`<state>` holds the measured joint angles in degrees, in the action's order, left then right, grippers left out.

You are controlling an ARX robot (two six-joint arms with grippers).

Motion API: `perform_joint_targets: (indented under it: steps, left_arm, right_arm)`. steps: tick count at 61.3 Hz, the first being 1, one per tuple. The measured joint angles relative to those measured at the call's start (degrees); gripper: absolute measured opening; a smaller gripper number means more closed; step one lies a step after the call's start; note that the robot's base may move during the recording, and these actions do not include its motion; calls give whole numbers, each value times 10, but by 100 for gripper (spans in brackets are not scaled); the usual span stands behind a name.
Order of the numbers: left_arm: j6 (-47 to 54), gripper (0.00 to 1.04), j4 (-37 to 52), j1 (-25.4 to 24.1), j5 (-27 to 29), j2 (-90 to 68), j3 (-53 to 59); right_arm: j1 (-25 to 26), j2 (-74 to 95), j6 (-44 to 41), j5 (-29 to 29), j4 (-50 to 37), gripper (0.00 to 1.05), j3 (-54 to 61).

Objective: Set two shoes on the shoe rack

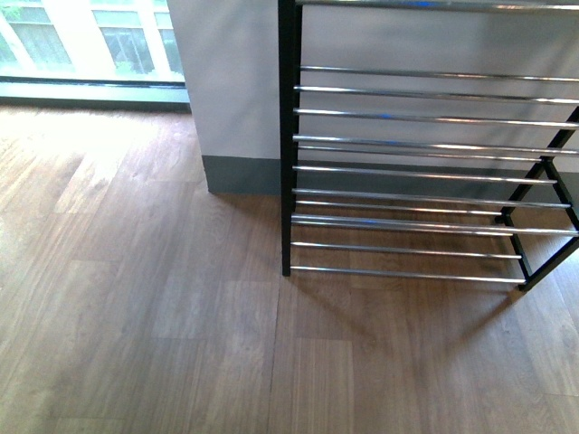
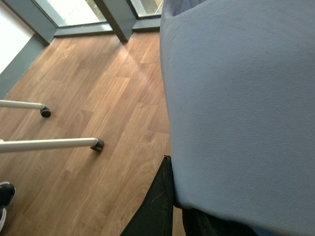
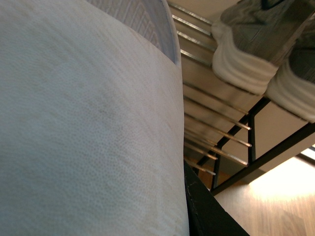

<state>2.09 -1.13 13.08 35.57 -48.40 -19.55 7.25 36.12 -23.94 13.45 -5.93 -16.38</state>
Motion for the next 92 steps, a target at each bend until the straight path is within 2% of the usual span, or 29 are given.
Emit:
perform_joint_targets:
  steps: [92]
  left_arm:
    - [0, 2, 0, 1, 0, 0, 0]
  right_arm:
    - [1, 0, 0, -1, 0, 1, 0]
